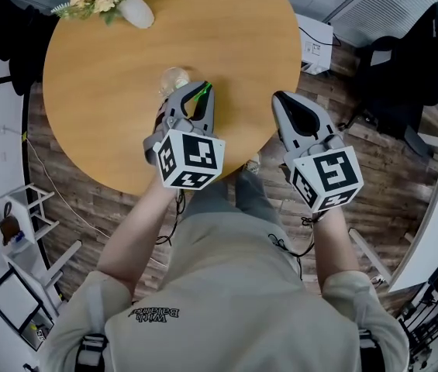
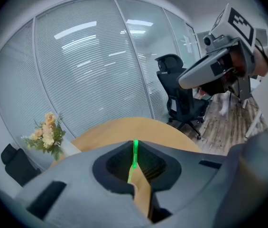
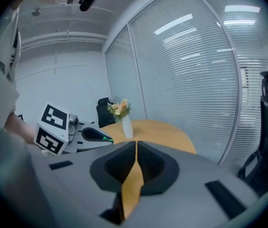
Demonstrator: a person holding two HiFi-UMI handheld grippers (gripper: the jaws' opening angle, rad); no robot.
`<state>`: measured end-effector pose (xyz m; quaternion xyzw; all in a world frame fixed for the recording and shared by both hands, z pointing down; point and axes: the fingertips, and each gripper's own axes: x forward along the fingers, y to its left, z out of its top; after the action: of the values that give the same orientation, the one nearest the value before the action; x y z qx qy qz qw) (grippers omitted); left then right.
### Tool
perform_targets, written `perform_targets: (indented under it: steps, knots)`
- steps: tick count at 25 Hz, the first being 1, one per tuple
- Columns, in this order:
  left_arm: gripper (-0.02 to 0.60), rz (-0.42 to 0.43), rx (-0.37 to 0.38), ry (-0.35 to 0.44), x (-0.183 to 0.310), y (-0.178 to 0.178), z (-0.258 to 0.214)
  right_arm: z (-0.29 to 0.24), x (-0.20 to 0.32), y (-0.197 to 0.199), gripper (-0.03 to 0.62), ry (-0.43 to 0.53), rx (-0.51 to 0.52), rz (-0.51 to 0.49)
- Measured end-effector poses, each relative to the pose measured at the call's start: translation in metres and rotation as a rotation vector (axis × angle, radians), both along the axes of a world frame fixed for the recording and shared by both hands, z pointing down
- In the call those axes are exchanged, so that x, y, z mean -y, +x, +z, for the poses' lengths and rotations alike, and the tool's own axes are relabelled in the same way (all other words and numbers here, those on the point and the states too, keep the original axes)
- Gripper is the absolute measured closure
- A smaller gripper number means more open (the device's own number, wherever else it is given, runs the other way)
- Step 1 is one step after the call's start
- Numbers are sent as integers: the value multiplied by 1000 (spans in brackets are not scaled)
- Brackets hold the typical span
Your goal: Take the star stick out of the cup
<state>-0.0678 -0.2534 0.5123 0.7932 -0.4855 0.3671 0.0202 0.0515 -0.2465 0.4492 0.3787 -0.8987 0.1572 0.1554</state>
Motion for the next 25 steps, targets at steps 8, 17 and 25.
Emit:
perform_targets:
  steps: [8, 17, 25]
  knots:
    - [551, -13, -20, 111, -4, -16, -51, -53, -9, -5, 560, 96, 26, 1]
    - [551, -45, -68, 267, -2, -32, -130, -118, 0, 1, 560, 235, 45, 39]
    - [551, -24, -119, 373, -9, -27, -199, -184, -1, 8, 560, 377, 61, 58]
